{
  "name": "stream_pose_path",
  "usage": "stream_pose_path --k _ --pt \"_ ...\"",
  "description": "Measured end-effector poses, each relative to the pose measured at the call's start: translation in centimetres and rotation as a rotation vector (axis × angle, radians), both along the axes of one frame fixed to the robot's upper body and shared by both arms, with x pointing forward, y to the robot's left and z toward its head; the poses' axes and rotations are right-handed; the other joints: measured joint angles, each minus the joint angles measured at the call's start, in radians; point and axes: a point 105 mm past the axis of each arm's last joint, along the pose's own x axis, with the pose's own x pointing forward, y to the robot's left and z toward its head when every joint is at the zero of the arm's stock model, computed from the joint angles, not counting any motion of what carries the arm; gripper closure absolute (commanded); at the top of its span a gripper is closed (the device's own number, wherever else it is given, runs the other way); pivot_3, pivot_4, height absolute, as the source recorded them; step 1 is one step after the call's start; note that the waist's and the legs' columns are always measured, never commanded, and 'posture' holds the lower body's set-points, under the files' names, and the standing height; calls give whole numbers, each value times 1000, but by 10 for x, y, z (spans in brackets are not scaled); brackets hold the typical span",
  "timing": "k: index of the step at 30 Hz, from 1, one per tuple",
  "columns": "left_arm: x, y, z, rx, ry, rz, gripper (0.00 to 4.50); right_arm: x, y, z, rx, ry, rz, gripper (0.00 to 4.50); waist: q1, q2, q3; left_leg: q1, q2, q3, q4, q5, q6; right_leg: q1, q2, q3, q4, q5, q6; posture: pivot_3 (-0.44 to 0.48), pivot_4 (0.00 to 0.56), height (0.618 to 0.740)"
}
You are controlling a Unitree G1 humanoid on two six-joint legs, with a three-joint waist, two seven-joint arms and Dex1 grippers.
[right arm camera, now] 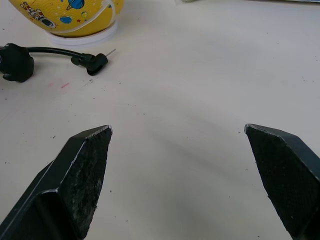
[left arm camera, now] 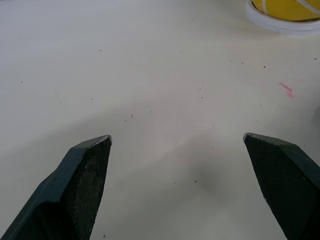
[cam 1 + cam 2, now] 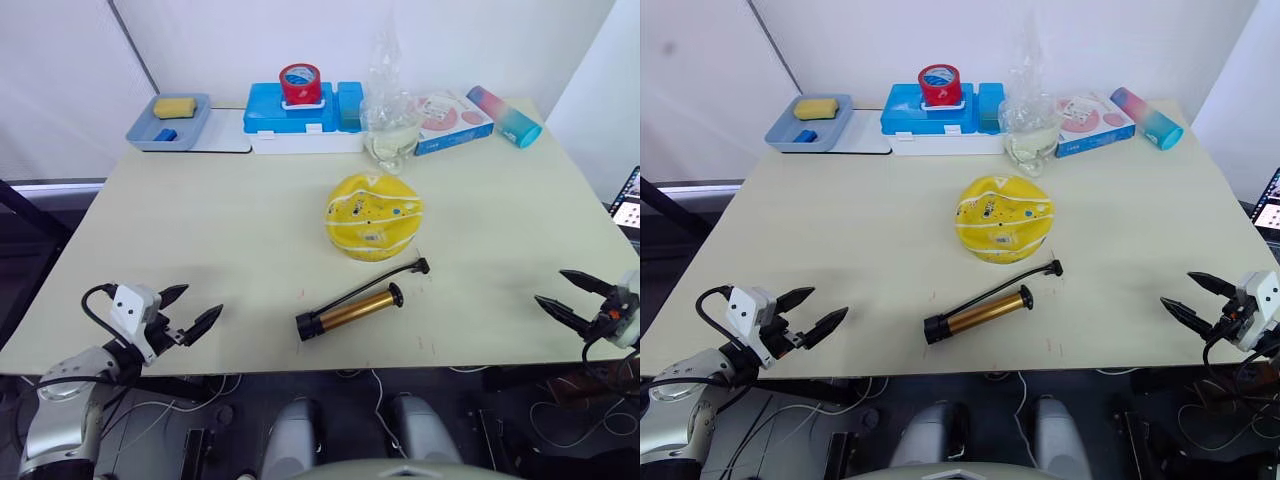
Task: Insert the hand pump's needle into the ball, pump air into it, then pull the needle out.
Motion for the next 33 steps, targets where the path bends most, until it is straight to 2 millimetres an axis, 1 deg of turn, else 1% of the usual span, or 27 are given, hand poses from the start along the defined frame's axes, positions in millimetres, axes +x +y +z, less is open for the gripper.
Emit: stream_pose_path --k 6,11,16,19,20,24,26,28,31,33 --pt "-3 0 -3 -4 13 -50 0 -7 4 1 -17 7 27 33 1 0 0 0 0 0 0 0 0 0 0 0 0 0 0 0 150 739" --pt "-5 -2 -4 -1 37 -88 0 -5 8 10 -17 -22 41 33 0 0 0 0 0 -1 0 0 0 0 0 -1 0 0 0 0 150 739" --pt "-1 -8 1 9 47 -121 0 -6 15 17 -10 -41 83 33 3 0 0 0 0 0 0 0 0 0 0 0 0 0 0 0 150 739" --pt "6 -22 13 -10 47 -193 0 -9 27 25 20 -35 143 33 10 0 0 0 0 -1 0 0 0 0 0 -1 0 0 0 0 150 739" --pt "9 -30 20 -31 37 -228 0 -10 32 29 30 -36 163 33 12 0 0 0 0 -1 0 0 0 0 0 -1 0 0 0 0 150 739" --pt "15 -51 28 -54 62 -321 0 -16 48 37 33 -49 235 33 21 0 0 0 0 -1 0 0 0 0 0 -1 0 0 0 0 150 739" --pt "18 -63 31 -57 69 -359 0 -20 54 38 30 -48 264 33 23 0 0 0 0 -1 1 0 0 0 0 -1 0 0 0 0 150 739" --pt "20 -69 33 -57 74 -380 0 -23 56 37 35 -46 277 33 24 0 0 -1 0 -1 1 0 0 0 0 -1 0 0 0 0 150 739" --pt "23 -92 39 -48 76 -457 0 -30 60 35 40 -42 312 33 26 0 0 0 0 -1 1 0 0 1 0 -1 0 0 0 0 150 739" --pt "27 -103 39 -63 83 -478 514 -33 61 34 36 -46 325 0 26 0 0 0 0 -1 1 0 0 1 1 -1 0 0 0 0 150 739"
